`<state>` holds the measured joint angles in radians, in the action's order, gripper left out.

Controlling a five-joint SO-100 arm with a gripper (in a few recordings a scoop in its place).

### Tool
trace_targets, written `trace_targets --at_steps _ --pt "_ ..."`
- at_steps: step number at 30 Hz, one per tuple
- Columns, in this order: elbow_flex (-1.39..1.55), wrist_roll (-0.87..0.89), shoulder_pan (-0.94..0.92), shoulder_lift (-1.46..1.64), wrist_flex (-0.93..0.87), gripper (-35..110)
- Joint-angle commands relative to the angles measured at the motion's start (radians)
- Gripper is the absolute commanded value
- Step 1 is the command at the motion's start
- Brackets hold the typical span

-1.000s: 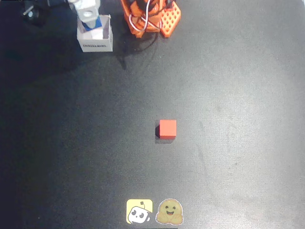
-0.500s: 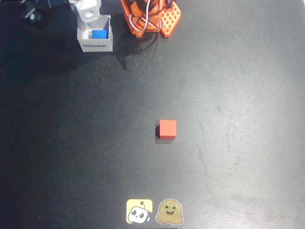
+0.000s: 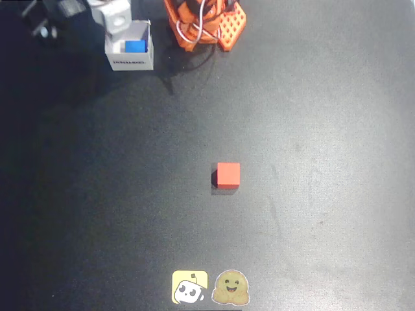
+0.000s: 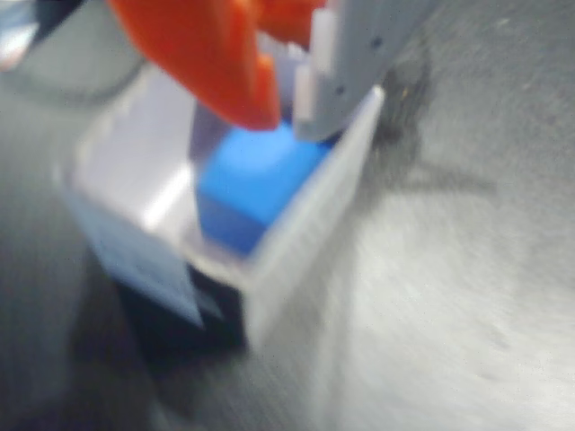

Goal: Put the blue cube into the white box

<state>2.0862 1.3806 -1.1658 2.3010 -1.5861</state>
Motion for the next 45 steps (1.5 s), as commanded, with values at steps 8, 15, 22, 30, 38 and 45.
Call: trace_targets --at_steps 8,15,22,30,38,45 --pt "-0.041 -0.064 0.548 0.038 0.137 0" --pt "0.078 -0.063 0.936 0.075 0.307 0" --pt "0.299 -0.064 1.134 0.247 0.408 0" --pt "0.595 -0.069 1.189 0.778 0.356 0" --pt "0.699 -0.031 1.18 0.896 0.414 0" --pt "0.868 0.091 1.189 0.888 0.692 0"
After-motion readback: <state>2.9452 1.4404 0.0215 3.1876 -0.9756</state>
